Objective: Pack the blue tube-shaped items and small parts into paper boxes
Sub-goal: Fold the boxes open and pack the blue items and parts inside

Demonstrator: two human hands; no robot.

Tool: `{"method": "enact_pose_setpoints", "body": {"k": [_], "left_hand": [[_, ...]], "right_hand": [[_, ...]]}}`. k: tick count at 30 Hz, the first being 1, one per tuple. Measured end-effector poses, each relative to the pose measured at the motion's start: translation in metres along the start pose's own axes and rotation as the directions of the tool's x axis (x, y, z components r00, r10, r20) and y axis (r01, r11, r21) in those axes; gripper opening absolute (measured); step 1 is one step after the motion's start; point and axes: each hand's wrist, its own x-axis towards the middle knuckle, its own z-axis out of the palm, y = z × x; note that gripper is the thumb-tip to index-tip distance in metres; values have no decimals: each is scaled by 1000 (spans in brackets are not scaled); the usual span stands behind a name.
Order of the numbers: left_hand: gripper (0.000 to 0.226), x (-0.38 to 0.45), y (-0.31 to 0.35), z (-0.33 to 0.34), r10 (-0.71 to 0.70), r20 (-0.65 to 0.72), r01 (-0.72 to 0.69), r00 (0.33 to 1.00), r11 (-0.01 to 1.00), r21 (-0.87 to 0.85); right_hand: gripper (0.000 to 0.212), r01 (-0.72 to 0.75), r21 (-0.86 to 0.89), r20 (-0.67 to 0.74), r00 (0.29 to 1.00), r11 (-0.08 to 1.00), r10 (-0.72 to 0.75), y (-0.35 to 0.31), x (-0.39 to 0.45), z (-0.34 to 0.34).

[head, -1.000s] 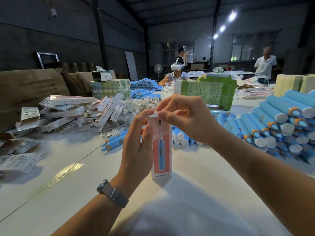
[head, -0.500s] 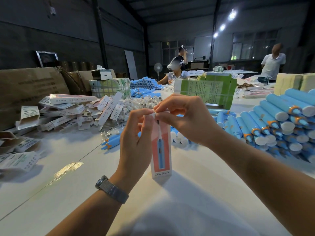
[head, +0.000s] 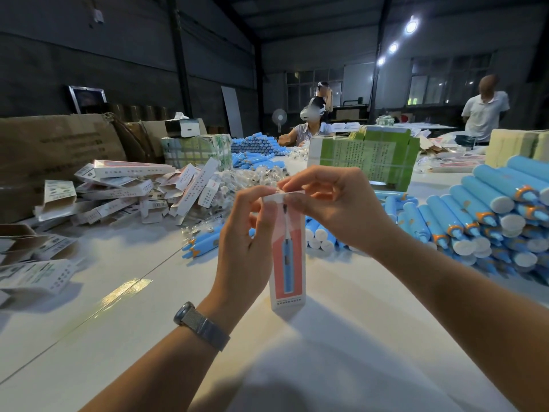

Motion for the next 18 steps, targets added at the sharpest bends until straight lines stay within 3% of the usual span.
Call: {"method": "enact_pose_setpoints", "body": {"k": [6, 14, 18], "left_hand": [[13, 1, -4, -2, 14, 5, -14, 1000, 999, 31], [20, 1, -5, -6, 7, 61, -12, 998, 997, 73], [27, 0, -6, -7, 27, 76, -33, 997, 997, 71]], "right_hand": [[11, 62, -127, -8, 998, 990, -64, -1, -1, 4], [8, 49, -111, -31, 998, 993, -53, -5, 1, 4], [17, -5, -72, 27, 1000, 997, 7, -10, 7, -5]]}}
